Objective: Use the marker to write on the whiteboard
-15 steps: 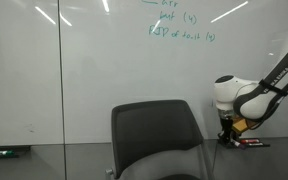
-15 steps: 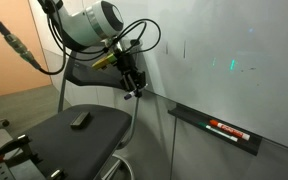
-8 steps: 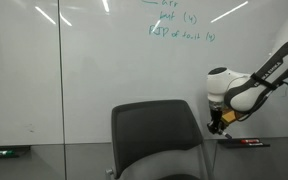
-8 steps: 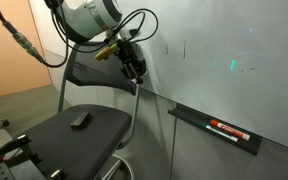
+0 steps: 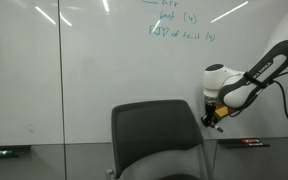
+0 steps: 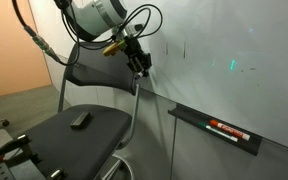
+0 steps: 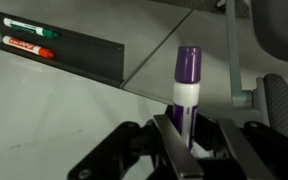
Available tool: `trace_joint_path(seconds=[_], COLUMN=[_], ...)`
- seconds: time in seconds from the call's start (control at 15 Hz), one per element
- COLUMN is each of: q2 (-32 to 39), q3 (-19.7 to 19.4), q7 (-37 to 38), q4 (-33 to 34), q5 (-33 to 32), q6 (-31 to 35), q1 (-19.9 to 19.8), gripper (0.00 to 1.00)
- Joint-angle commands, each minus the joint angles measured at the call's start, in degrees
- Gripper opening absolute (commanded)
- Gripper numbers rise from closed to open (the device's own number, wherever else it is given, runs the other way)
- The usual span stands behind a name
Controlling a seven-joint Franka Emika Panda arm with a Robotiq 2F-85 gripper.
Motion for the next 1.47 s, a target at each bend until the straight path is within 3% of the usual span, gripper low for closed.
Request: trace_joint_path(seconds=[0.0, 1.4], q2=[2.39, 8.66], q3=[-1.55, -8.57], q7=[0.26, 0.96], q4=[3.61, 7.32], q5=[-0.51, 2.23], q6=[1.23, 3.4], q1=[0.12, -2.19], gripper=[0.16, 0.16])
